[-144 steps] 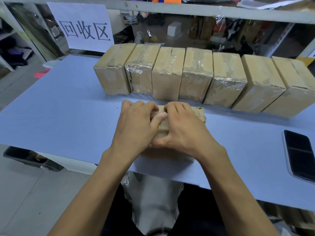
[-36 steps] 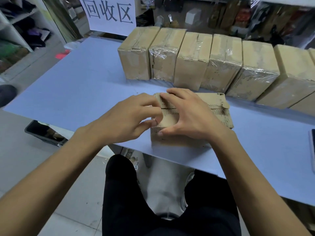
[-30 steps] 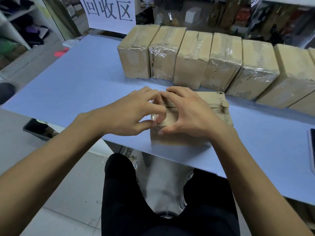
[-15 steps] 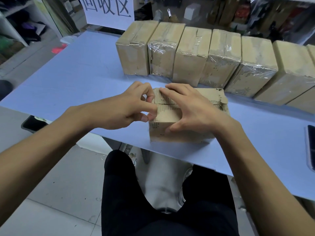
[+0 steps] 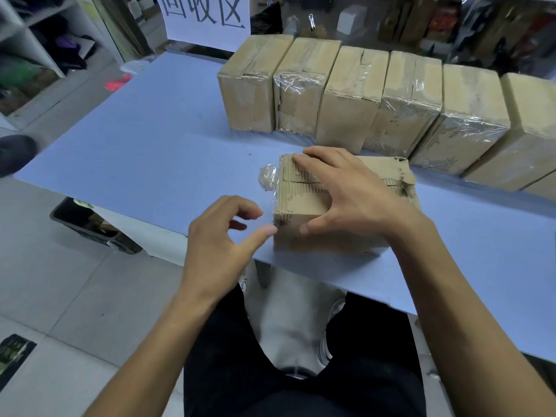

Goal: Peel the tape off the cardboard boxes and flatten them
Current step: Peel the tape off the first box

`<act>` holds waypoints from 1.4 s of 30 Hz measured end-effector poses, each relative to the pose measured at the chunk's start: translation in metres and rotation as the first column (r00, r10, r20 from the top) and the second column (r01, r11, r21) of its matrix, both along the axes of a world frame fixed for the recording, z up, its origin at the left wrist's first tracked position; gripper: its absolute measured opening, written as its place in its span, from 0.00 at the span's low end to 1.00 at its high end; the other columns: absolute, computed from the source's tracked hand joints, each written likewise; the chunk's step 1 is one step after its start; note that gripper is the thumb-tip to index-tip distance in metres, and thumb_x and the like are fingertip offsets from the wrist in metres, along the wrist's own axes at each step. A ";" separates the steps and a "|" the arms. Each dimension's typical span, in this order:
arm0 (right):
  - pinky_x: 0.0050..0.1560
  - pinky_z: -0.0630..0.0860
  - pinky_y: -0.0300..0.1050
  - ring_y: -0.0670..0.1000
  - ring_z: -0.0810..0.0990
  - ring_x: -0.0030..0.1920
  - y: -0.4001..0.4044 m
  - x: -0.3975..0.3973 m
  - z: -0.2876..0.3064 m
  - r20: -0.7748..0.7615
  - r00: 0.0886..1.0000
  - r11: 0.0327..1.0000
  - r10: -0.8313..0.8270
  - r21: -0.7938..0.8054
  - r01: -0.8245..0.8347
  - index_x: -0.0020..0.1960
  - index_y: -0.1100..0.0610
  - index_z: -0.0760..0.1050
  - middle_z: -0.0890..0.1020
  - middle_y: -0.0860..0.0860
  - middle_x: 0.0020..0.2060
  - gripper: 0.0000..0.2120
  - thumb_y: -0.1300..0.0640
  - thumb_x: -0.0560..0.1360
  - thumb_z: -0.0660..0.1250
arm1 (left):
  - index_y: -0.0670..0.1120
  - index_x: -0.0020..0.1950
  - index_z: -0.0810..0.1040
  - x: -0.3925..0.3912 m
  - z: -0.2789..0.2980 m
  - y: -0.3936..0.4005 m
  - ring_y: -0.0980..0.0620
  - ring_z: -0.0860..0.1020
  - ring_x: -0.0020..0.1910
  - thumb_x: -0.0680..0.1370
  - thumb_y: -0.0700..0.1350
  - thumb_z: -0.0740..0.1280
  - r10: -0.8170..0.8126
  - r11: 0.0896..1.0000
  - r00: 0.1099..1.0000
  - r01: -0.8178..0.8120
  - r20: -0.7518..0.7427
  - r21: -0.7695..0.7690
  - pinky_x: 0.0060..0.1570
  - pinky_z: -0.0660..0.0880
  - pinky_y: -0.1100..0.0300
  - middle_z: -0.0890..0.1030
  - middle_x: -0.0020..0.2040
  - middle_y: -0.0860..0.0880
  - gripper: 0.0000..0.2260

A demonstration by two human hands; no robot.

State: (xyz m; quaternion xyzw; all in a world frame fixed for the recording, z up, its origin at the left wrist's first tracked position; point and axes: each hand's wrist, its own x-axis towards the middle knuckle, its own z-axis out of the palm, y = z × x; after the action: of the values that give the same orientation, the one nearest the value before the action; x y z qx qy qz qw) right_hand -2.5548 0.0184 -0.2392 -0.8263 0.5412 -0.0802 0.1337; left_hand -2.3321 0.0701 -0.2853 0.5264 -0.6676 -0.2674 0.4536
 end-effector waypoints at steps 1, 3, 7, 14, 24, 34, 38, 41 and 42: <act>0.76 0.55 0.47 0.50 0.56 0.77 0.000 0.000 0.000 0.000 1.000 1.000 0.000 0.000 0.000 0.80 0.50 0.58 0.60 0.48 0.78 0.55 0.33 0.60 0.77 | 0.48 0.44 0.79 -0.003 -0.003 0.003 0.53 0.80 0.47 0.70 0.47 0.78 0.010 1.000 1.000 -0.010 0.007 0.028 0.47 0.78 0.63 0.81 0.44 0.56 0.09; 0.76 0.54 0.45 0.50 0.56 0.78 0.001 0.000 0.001 0.002 1.000 1.000 0.000 -0.005 0.000 0.80 0.49 0.58 0.60 0.48 0.79 0.54 0.35 0.62 0.78 | 0.49 0.44 0.79 -0.008 -0.006 0.006 0.54 0.80 0.47 0.70 0.48 0.80 0.023 0.998 0.999 -0.025 0.028 0.059 0.47 0.78 0.60 0.81 0.43 0.57 0.11; 0.76 0.54 0.45 0.50 0.56 0.77 0.002 0.000 0.001 -0.003 1.000 1.000 0.001 -0.014 -0.001 0.80 0.50 0.58 0.60 0.48 0.79 0.54 0.36 0.62 0.78 | 0.49 0.44 0.79 -0.014 -0.005 0.002 0.54 0.80 0.47 0.73 0.45 0.76 0.025 1.000 0.998 -0.025 0.066 0.002 0.48 0.78 0.56 0.81 0.42 0.57 0.07; 0.76 0.54 0.45 0.50 0.56 0.78 0.002 -0.001 0.002 0.005 1.000 1.000 0.004 -0.002 -0.004 0.81 0.50 0.58 0.60 0.48 0.79 0.54 0.37 0.62 0.79 | 0.49 0.42 0.78 -0.007 0.000 -0.009 0.52 0.75 0.47 0.74 0.44 0.69 -0.046 0.998 0.976 0.054 0.213 -0.032 0.49 0.76 0.51 0.79 0.44 0.57 0.02; 0.77 0.54 0.47 0.50 0.55 0.78 0.000 -0.002 0.002 0.014 1.000 1.000 0.009 0.010 -0.010 0.81 0.50 0.57 0.59 0.48 0.78 0.55 0.33 0.61 0.74 | 0.49 0.41 0.77 0.011 0.031 -0.043 0.54 0.75 0.37 0.76 0.42 0.72 0.109 0.990 0.980 -0.121 0.165 0.066 0.38 0.70 0.62 0.79 0.38 0.57 0.07; 0.77 0.53 0.46 0.50 0.55 0.78 0.001 0.001 0.003 -0.003 1.000 1.000 0.000 -0.001 0.000 0.81 0.49 0.57 0.59 0.47 0.79 0.54 0.36 0.62 0.78 | 0.46 0.42 0.78 -0.013 0.043 -0.036 0.58 0.82 0.40 0.75 0.37 0.71 0.090 0.989 0.987 -0.104 0.131 0.106 0.47 0.78 0.57 0.83 0.38 0.55 0.06; 0.77 0.53 0.46 0.50 0.55 0.78 0.002 0.001 0.003 -0.004 1.000 1.000 -0.002 -0.002 0.002 0.81 0.49 0.57 0.59 0.48 0.78 0.54 0.36 0.62 0.78 | 0.48 0.42 0.81 -0.021 0.041 -0.026 0.62 0.81 0.43 0.75 0.34 0.71 0.054 0.986 0.996 -0.065 0.077 0.155 0.49 0.78 0.63 0.84 0.40 0.58 0.09; 0.76 0.52 0.46 0.50 0.55 0.77 0.002 0.001 0.004 -0.005 1.000 1.000 0.002 -0.008 -0.002 0.81 0.50 0.57 0.60 0.48 0.78 0.54 0.36 0.63 0.78 | 0.49 0.42 0.79 -0.024 0.040 -0.024 0.63 0.81 0.43 0.75 0.34 0.71 0.081 0.983 0.997 -0.081 0.007 0.167 0.44 0.75 0.71 0.83 0.43 0.57 0.09; 0.76 0.52 0.46 0.50 0.55 0.77 0.002 0.002 0.004 -0.005 1.000 1.000 0.001 -0.008 -0.001 0.81 0.50 0.57 0.60 0.48 0.78 0.54 0.37 0.63 0.78 | 0.48 0.42 0.77 -0.024 0.040 -0.025 0.63 0.81 0.43 0.75 0.35 0.72 0.112 0.980 0.994 -0.110 -0.002 0.163 0.41 0.74 0.73 0.83 0.43 0.56 0.09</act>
State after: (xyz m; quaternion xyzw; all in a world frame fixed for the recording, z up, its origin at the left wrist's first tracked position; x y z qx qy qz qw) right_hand -2.5533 0.0207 -0.2351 -0.8273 0.5407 -0.0803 0.1291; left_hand -2.3560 0.0448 -0.2451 0.5967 -0.6104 -0.2983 0.4271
